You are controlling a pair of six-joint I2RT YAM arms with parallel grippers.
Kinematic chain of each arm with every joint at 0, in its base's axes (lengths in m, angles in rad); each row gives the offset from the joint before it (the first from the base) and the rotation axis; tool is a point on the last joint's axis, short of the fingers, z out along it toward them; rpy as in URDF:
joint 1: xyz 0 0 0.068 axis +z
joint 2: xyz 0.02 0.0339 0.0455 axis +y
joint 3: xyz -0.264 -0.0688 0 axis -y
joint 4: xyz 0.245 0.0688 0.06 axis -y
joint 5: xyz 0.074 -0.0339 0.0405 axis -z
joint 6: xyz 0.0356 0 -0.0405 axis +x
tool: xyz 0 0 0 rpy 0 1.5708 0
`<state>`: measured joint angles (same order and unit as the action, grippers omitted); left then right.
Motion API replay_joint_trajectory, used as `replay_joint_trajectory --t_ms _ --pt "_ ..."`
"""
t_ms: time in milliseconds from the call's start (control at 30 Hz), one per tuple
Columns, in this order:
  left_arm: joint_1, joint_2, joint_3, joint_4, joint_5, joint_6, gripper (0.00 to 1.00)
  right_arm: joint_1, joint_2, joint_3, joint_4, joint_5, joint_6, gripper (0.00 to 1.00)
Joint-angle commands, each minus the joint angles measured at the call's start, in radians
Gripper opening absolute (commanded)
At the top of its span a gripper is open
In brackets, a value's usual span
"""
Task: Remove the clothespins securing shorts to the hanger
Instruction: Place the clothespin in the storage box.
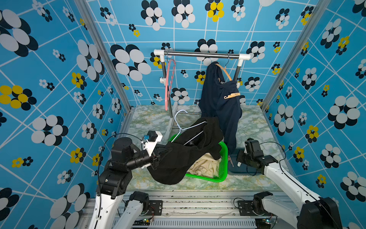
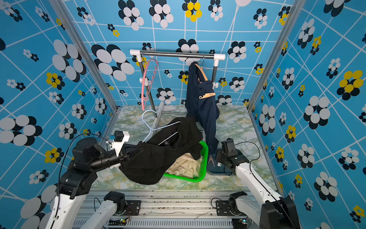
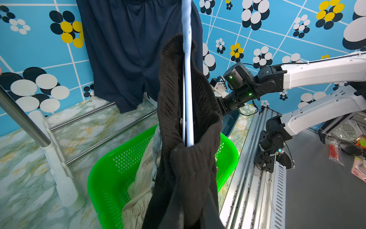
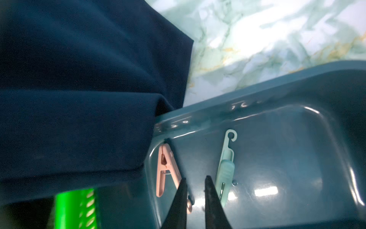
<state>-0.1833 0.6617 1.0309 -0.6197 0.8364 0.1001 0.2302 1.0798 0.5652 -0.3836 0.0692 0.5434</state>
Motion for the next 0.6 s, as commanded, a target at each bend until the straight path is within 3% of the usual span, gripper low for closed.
replay_joint_trajectory --t_ms 0,167,267,433,567 --pt "0.001 0.008 0.039 -0.003 0.012 0.036 0.0 -0.002 0.032 -0.021 0.086 0.003 0.08 0.18" --pt "-0.001 0.024 0.051 0.002 0.026 0.043 0.0 -0.003 0.056 -0.002 0.059 0.051 0.072 0.46" --pt "-0.004 0.048 0.079 -0.009 0.03 0.058 0.0 -0.003 0.037 0.012 0.03 0.058 0.063 0.56" --pt "-0.015 0.095 0.139 0.046 0.031 0.07 0.0 -0.002 -0.049 0.062 -0.036 0.023 0.033 0.6" --pt "-0.033 0.162 0.232 0.058 0.006 0.107 0.0 0.006 -0.147 0.129 -0.091 -0.028 0.001 0.53"
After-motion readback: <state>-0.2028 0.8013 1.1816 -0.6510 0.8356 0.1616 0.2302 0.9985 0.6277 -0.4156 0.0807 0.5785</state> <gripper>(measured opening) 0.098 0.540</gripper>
